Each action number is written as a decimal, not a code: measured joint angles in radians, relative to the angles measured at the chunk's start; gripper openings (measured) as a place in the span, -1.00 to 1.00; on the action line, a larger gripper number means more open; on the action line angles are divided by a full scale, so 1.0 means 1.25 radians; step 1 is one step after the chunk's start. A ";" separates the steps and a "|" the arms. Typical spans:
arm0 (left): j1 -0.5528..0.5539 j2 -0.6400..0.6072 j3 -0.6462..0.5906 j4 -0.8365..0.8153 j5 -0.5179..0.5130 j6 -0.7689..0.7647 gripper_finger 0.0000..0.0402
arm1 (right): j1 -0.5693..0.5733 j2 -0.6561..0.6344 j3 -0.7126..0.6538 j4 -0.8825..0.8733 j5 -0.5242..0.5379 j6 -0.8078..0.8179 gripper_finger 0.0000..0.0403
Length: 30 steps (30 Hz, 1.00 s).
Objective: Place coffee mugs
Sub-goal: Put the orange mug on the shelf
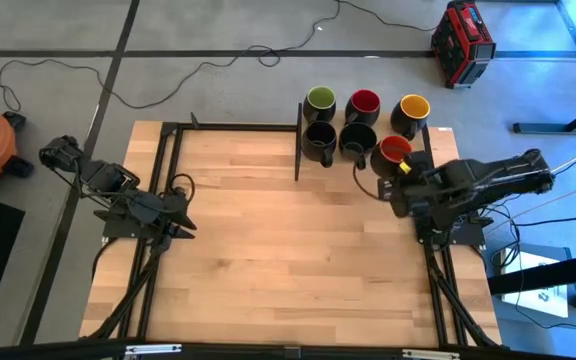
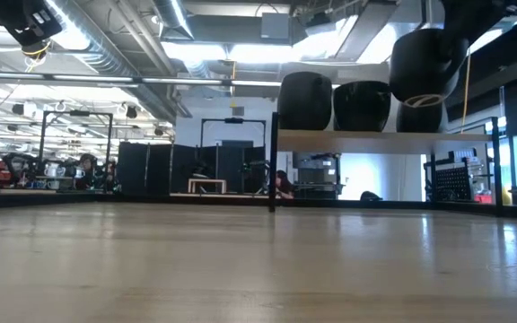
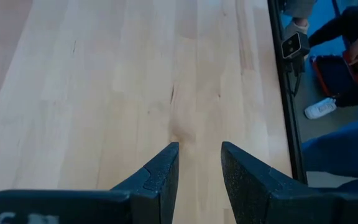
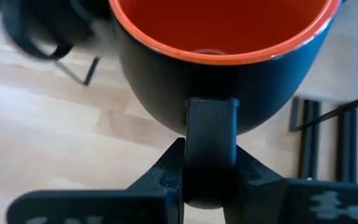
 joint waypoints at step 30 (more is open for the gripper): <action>0.000 0.000 0.000 0.012 -0.040 -0.001 -0.43 | -0.207 -0.044 -0.165 0.087 0.026 -0.125 -0.78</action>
